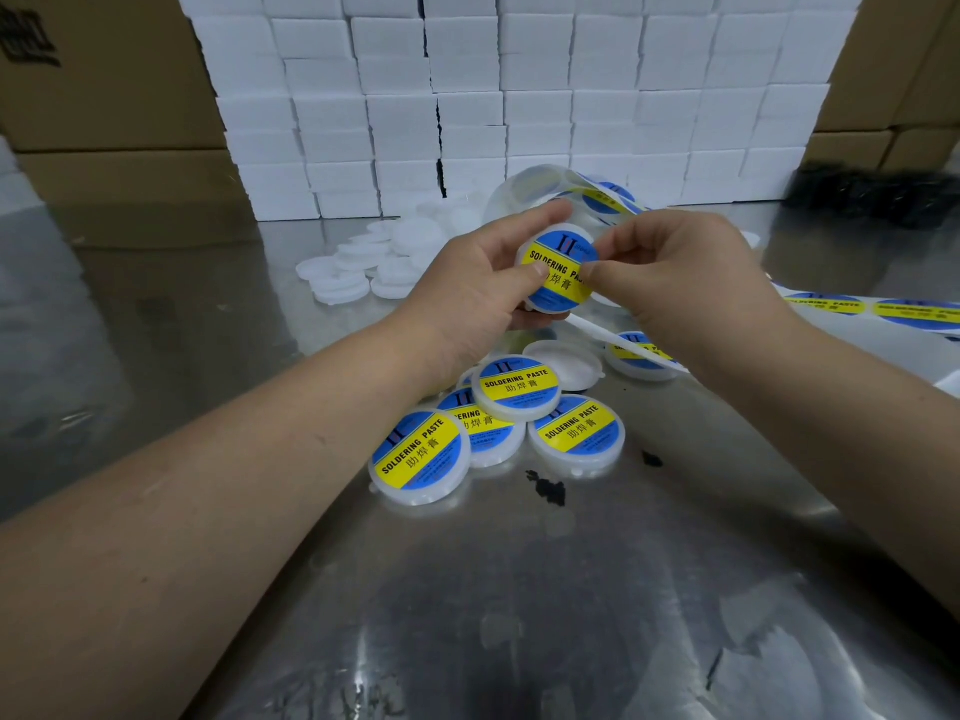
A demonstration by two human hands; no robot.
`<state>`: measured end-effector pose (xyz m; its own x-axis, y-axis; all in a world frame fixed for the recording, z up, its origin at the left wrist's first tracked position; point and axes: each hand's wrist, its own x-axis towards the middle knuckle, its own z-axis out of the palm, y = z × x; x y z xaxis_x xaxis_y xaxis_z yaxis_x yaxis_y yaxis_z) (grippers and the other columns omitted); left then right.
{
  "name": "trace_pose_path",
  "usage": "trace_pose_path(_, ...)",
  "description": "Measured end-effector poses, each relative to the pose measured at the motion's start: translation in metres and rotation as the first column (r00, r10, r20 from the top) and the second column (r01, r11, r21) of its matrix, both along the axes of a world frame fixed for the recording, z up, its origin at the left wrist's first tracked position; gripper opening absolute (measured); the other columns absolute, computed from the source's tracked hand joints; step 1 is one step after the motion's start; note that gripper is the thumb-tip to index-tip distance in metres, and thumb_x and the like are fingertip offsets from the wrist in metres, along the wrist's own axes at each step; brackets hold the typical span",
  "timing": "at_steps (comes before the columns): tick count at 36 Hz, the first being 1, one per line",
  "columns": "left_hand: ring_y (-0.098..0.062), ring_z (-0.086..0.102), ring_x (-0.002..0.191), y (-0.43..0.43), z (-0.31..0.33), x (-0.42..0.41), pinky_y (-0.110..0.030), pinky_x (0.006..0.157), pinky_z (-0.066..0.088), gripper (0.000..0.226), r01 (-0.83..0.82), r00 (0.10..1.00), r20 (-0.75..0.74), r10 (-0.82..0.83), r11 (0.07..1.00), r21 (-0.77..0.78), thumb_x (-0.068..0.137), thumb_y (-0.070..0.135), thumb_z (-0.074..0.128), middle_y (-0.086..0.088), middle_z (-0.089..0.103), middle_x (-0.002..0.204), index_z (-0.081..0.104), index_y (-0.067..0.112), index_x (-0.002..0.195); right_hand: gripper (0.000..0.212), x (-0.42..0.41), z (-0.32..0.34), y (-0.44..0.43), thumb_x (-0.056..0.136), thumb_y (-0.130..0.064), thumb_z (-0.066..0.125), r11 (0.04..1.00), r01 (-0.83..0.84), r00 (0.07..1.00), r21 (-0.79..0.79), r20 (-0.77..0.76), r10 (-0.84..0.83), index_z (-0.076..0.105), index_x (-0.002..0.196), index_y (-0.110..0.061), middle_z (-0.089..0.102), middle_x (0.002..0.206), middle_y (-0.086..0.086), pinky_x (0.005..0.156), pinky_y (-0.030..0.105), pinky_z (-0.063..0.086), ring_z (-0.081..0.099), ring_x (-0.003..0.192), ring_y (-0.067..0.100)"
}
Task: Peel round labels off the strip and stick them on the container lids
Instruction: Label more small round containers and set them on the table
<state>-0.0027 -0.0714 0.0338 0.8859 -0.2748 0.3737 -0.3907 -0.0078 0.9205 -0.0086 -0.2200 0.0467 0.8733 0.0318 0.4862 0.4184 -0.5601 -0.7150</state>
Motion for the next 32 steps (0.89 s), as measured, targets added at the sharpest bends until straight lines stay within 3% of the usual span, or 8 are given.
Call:
trace_pose_path(4, -0.014, 0.068, 0.084, -0.0014, -0.0001, -0.0016, -0.030, 0.076, 0.057, 0.047, -0.013, 1.000, 0.024, 0.012, 1.000, 0.027, 0.093, -0.002, 0.043, 0.004, 0.066, 0.098, 0.051, 0.040, 0.113, 0.017, 0.0008, -0.0002, -0.0018, 0.079, -0.018, 0.063, 0.998, 0.015, 1.000, -0.069, 0.020, -0.013, 0.057, 0.067, -0.028, 0.059, 0.064, -0.013, 0.052, 0.015, 0.042, 0.051, 0.051, -0.002)
trace_pose_path(10, -0.013, 0.067, 0.084, -0.0040, 0.0004, -0.0049, -0.031, 0.079, 0.056, 0.049, -0.029, 0.998, 0.063, 0.026, 0.998, 0.057, 0.093, -0.002, 0.044, 0.008, 0.065, 0.097, 0.050, 0.042, 0.112, 0.017, 0.0026, -0.0004, -0.0034, 0.078, -0.025, 0.065, 0.988, 0.067, 0.997, -0.141, 0.046, -0.061, 0.053, 0.067, -0.029, 0.058, 0.069, -0.013, 0.068, 0.030, 0.050, 0.054, 0.064, 0.006)
trace_pose_path(14, -0.012, 0.066, 0.082, -0.0052, 0.0005, -0.0070, -0.022, 0.071, 0.055, 0.050, -0.035, 0.995, 0.091, 0.028, 0.997, 0.069, 0.092, -0.003, 0.044, 0.010, 0.064, 0.101, 0.048, 0.044, 0.112, 0.019, 0.0049, -0.0015, -0.0050, 0.078, -0.031, 0.066, 0.977, 0.114, 0.993, -0.178, 0.057, -0.105, 0.050, 0.068, -0.030, 0.054, 0.067, -0.015, 0.070, 0.035, 0.051, 0.051, 0.064, 0.006)
trace_pose_path(19, -0.014, 0.068, 0.086, -0.0053, 0.0027, -0.0085, -0.027, 0.072, 0.057, 0.050, -0.067, 0.993, 0.101, 0.061, 0.996, 0.066, 0.092, -0.003, 0.044, 0.008, 0.065, 0.103, 0.051, 0.046, 0.104, 0.030, 0.0072, -0.0021, -0.0079, 0.076, -0.040, 0.066, 0.974, 0.148, 0.989, -0.174, 0.020, -0.147, 0.048, 0.097, -0.026, 0.053, 0.071, -0.013, 0.070, 0.033, 0.045, 0.053, 0.075, 0.013)
trace_pose_path(22, -0.014, 0.068, 0.085, -0.0051, 0.0051, -0.0080, -0.034, 0.075, 0.057, 0.049, -0.115, 0.989, 0.101, 0.108, 0.991, 0.063, 0.092, -0.002, 0.044, 0.011, 0.066, 0.097, 0.052, 0.045, 0.100, 0.024, 0.0057, -0.0006, -0.0077, 0.080, -0.032, 0.058, 0.980, 0.140, 0.990, -0.138, 0.027, -0.138, 0.052, 0.102, -0.026, 0.053, 0.071, -0.014, 0.071, 0.033, 0.045, 0.051, 0.075, 0.013)
trace_pose_path(29, -0.022, 0.065, 0.093, -0.0065, 0.0056, -0.0080, -0.033, 0.074, 0.055, 0.039, -0.148, 0.983, 0.132, 0.130, 0.980, 0.133, 0.093, 0.004, 0.047, 0.002, 0.067, 0.091, 0.046, 0.035, 0.116, 0.021, -0.0008, 0.0017, -0.0057, 0.090, -0.043, 0.043, 0.992, 0.048, 0.998, -0.115, 0.051, -0.042, 0.055, 0.096, -0.027, 0.053, 0.072, -0.015, 0.061, 0.026, 0.036, 0.049, 0.070, 0.001)
trace_pose_path(32, -0.005, 0.063, 0.080, -0.0085, 0.0061, -0.0102, -0.020, 0.064, 0.052, 0.038, -0.143, 0.980, 0.158, 0.117, 0.976, 0.163, 0.094, 0.005, 0.045, 0.009, 0.064, 0.090, 0.049, 0.023, 0.127, 0.034, -0.0021, -0.0011, -0.0041, 0.093, -0.044, 0.040, 0.971, 0.024, 0.998, -0.239, 0.064, -0.009, 0.055, 0.087, -0.014, 0.050, 0.068, -0.007, 0.061, 0.032, 0.033, 0.047, 0.068, 0.014)
